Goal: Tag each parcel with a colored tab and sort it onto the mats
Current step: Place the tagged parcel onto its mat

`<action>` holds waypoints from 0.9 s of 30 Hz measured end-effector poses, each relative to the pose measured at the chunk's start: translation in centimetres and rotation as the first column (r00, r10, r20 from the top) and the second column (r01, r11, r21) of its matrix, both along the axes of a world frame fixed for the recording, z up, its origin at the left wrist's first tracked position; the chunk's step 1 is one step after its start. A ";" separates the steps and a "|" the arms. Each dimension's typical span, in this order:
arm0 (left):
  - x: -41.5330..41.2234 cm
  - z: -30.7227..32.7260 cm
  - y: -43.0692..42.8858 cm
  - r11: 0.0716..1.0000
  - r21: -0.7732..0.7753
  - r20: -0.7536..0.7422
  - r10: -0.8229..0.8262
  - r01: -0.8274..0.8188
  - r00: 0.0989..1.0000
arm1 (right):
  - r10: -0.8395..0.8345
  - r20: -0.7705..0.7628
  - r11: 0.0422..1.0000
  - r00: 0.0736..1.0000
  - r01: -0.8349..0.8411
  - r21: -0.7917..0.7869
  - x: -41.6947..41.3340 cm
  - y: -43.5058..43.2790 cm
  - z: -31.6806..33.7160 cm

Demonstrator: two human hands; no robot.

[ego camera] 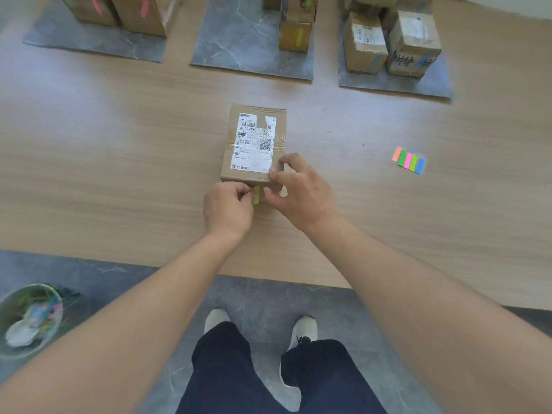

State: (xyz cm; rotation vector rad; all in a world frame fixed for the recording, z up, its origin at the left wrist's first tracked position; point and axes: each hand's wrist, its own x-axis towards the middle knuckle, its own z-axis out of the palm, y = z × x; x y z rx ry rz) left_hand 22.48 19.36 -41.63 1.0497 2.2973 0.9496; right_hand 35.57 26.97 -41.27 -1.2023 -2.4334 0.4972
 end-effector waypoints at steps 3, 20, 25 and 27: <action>0.4 -0.3 0.1 1.000 0.017 0.001 0.014 -0.014 1.000 | 0.008 0.026 1.000 1.000 -0.007 -0.026 -0.3 0.3 0.0; -1.3 -0.9 -0.2 0.973 -0.163 0.093 0.180 -0.163 0.979 | -0.062 -0.033 0.982 0.998 0.067 0.176 -1.9 0.5 -1.8; -4.4 -0.6 -0.4 0.945 -0.043 0.399 0.315 -0.326 0.861 | -0.151 -0.049 0.944 0.987 0.158 0.288 -2.8 -0.5 -3.7; -4.7 0.1 0.3 0.944 0.010 0.552 0.270 -0.330 0.789 | -0.182 -0.050 0.928 0.982 0.189 0.321 -3.2 -0.5 -4.5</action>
